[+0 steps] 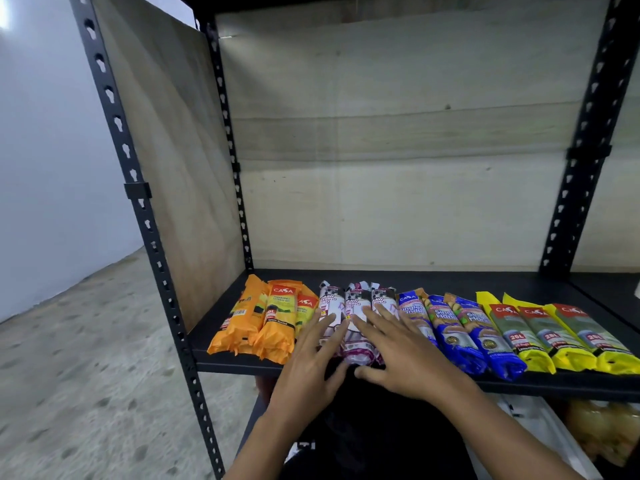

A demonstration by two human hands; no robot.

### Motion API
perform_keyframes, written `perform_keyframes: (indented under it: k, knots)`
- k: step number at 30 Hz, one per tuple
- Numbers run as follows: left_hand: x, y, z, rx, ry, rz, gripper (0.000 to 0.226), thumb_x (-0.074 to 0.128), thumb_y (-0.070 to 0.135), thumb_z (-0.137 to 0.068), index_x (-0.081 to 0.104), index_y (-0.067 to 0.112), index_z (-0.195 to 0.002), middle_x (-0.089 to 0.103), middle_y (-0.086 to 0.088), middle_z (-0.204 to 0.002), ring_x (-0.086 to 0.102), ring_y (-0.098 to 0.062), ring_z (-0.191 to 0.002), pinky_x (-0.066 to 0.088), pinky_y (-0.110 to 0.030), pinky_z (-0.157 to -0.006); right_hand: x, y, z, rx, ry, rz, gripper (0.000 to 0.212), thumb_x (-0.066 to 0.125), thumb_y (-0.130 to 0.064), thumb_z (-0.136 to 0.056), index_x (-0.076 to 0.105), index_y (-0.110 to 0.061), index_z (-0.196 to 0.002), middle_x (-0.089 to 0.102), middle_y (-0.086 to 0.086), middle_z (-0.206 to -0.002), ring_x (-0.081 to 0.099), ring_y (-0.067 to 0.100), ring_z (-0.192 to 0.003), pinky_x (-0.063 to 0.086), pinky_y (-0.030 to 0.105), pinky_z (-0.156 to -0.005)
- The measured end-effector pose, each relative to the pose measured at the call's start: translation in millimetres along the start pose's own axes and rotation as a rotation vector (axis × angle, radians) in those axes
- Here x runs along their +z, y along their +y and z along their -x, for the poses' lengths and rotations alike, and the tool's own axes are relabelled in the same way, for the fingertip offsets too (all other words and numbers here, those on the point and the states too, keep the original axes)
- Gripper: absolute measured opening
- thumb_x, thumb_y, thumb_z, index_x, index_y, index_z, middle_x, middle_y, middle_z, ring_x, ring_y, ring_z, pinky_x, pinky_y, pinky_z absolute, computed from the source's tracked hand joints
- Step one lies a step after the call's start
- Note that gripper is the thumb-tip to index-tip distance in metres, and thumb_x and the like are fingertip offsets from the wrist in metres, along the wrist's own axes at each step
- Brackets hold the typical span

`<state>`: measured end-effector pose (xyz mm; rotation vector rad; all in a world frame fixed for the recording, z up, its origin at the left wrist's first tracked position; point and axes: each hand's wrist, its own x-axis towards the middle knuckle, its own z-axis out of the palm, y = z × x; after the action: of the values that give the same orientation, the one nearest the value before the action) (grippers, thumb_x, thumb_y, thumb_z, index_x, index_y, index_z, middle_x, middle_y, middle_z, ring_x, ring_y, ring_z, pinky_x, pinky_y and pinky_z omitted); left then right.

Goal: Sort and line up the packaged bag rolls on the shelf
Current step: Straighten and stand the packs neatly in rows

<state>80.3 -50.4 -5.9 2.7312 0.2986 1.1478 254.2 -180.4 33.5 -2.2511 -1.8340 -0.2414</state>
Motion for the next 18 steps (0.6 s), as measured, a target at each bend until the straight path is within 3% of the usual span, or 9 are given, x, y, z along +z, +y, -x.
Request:
perform_keyframes:
  k: [2, 4, 7, 9, 13, 16, 18]
  knots:
    - [-20, -7, 8, 0.034, 0.123, -0.006, 0.054, 0.058, 0.019, -0.095, 0.045, 0.025, -0.147, 0.043, 0.001, -0.147, 0.027, -0.018, -0.147, 0.029, -0.029, -0.116, -3, -18, -10, 0.007, 0.058, -0.131, 0.083, 0.044, -0.072, -0.085, 0.013, -0.04, -0.155, 0.013, -0.013, -0.165, 0.005, 0.009, -0.151, 0.011, 0.035, -0.12]
    - [-42, -22, 16, -0.002, 0.221, -0.074, 0.05, 0.053, 0.011, -0.089, 0.055, 0.021, -0.138, 0.047, -0.001, -0.139, 0.033, -0.019, -0.141, 0.029, -0.027, -0.115, -4, -36, -21, 0.019, 0.09, -0.266, 0.076, 0.049, -0.069, -0.086, 0.022, -0.041, -0.152, 0.026, -0.017, -0.157, 0.026, 0.008, -0.144, 0.029, 0.029, -0.111]
    - [-73, -51, 20, -0.182, 0.263, -0.154, 0.061, 0.049, 0.007, -0.08, 0.054, 0.021, -0.139, 0.044, -0.005, -0.141, 0.033, -0.028, -0.139, 0.034, -0.044, -0.113, -2, -64, -41, -0.013, 0.068, -0.401, 0.077, 0.054, -0.068, -0.085, 0.024, -0.042, -0.151, 0.029, -0.019, -0.152, 0.035, 0.007, -0.138, 0.038, 0.031, -0.106]
    - [-87, -71, 20, -0.303, 0.148, -0.232, 0.07, 0.052, 0.011, -0.078, 0.043, 0.023, -0.147, 0.037, -0.007, -0.15, 0.028, -0.032, -0.143, 0.032, -0.053, -0.113, 2, -79, -56, -0.024, 0.034, -0.454, 0.08, 0.055, -0.068, -0.085, 0.02, -0.043, -0.153, 0.023, -0.016, -0.157, 0.031, 0.009, -0.141, 0.036, 0.034, -0.109]
    - [-96, -101, 18, -0.407, -0.247, -0.284, 0.079, 0.054, 0.031, -0.089, 0.014, 0.037, -0.156, 0.012, -0.001, -0.164, 0.019, -0.034, -0.148, 0.021, -0.056, -0.118, 13, -101, -78, 0.016, -0.025, -0.464, 0.081, 0.057, -0.067, -0.086, 0.018, -0.045, -0.154, 0.014, -0.009, -0.164, 0.02, 0.016, -0.148, 0.029, 0.043, -0.116]
    - [-98, -109, 11, -0.433, -0.357, -0.204, 0.072, 0.05, 0.03, -0.093, 0.015, 0.04, -0.156, 0.007, 0.003, -0.166, 0.019, -0.03, -0.149, 0.013, -0.056, -0.121, 21, -107, -87, 0.027, -0.015, -0.437, 0.073, 0.058, -0.063, -0.088, 0.029, -0.044, -0.151, 0.024, -0.006, -0.16, 0.028, 0.019, -0.144, 0.032, 0.042, -0.112]
    - [-99, -110, 8, -0.411, -0.358, -0.162, 0.07, 0.05, 0.025, -0.094, 0.02, 0.037, -0.156, 0.009, 0.002, -0.166, 0.02, -0.028, -0.15, 0.016, -0.055, -0.121, 25, -107, -90, 0.032, 0.013, -0.423, 0.065, 0.058, -0.058, -0.089, 0.037, -0.042, -0.148, 0.031, -0.007, -0.157, 0.033, 0.019, -0.141, 0.035, 0.041, -0.109]
